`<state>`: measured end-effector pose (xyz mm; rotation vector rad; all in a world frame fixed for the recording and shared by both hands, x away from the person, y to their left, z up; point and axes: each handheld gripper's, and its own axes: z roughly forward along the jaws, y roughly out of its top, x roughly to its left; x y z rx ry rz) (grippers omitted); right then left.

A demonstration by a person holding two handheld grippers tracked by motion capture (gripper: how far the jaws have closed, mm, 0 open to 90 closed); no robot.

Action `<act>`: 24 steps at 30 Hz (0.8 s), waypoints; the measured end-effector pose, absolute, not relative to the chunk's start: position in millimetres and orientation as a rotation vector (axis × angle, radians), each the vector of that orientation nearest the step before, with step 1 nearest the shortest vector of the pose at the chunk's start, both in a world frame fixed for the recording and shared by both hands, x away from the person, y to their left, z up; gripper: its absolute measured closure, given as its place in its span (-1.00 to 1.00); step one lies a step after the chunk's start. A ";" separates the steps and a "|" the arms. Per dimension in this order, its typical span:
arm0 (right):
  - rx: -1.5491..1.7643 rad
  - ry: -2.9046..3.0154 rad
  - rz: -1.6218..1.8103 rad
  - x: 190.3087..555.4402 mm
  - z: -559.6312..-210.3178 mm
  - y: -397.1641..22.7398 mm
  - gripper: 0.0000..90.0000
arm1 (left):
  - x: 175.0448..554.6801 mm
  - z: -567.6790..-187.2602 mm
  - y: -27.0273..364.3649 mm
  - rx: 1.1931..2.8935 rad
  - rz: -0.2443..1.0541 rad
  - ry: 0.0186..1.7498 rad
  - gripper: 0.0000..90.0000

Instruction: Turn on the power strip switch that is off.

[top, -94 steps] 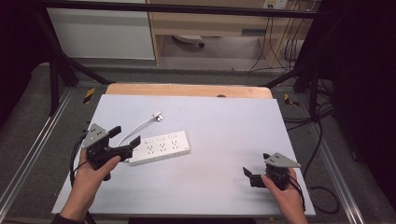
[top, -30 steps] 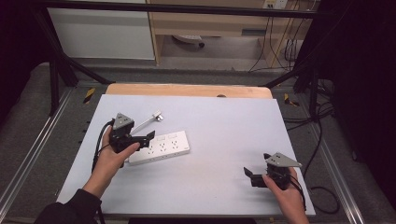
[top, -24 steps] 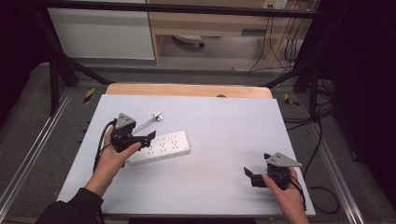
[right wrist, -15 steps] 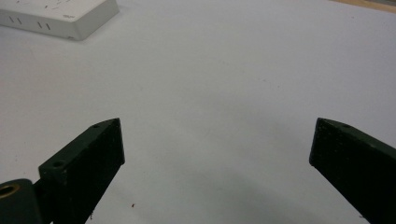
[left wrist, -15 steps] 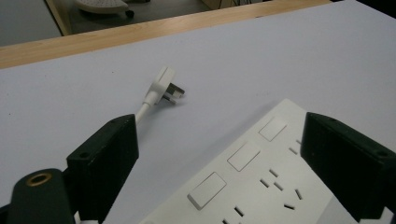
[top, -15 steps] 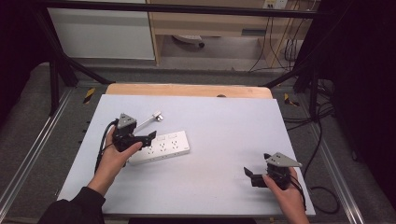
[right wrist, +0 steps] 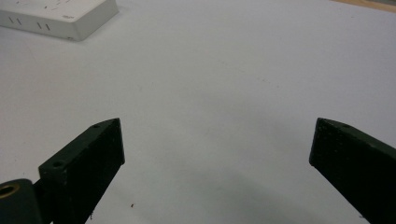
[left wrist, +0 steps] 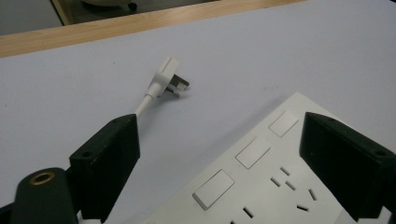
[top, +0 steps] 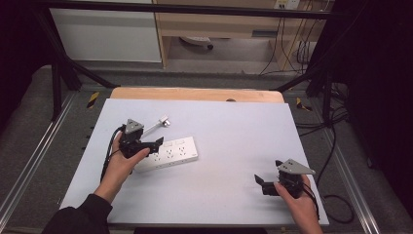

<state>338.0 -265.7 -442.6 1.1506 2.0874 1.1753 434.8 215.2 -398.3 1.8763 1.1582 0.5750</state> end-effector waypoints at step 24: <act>1.154 2.091 1.177 338.1 -442.8 -266.1 -0.91 | 438.6 -409.2 215.0 1.904 0.564 1.181 -0.48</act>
